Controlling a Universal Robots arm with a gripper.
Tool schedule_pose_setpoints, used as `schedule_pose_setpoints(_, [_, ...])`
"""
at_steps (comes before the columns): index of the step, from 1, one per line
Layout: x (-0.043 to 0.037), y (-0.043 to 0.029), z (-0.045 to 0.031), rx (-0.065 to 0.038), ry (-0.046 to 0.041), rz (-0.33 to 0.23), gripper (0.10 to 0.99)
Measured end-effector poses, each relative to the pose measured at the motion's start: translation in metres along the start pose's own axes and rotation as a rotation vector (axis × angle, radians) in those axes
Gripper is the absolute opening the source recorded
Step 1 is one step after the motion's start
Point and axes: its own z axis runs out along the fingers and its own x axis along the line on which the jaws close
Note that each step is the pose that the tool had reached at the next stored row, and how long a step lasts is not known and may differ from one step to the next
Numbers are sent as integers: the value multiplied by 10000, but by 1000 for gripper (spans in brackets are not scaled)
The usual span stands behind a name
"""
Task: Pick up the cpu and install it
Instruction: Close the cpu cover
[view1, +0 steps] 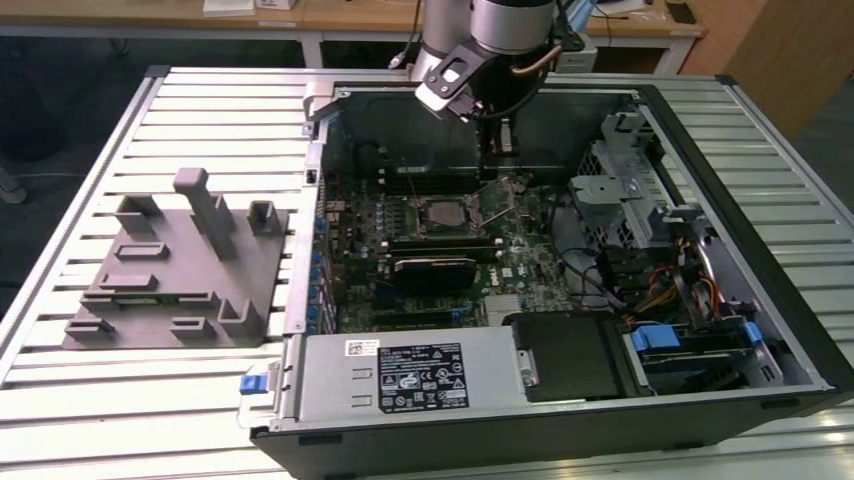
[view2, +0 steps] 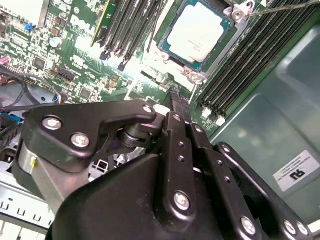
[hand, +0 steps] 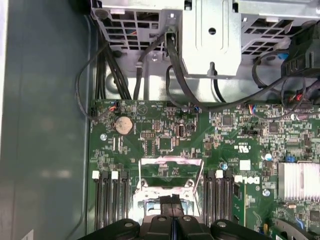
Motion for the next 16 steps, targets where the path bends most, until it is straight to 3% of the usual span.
schedule_pose_setpoints(16, [-3, 438, 17, 13, 0, -1, 106])
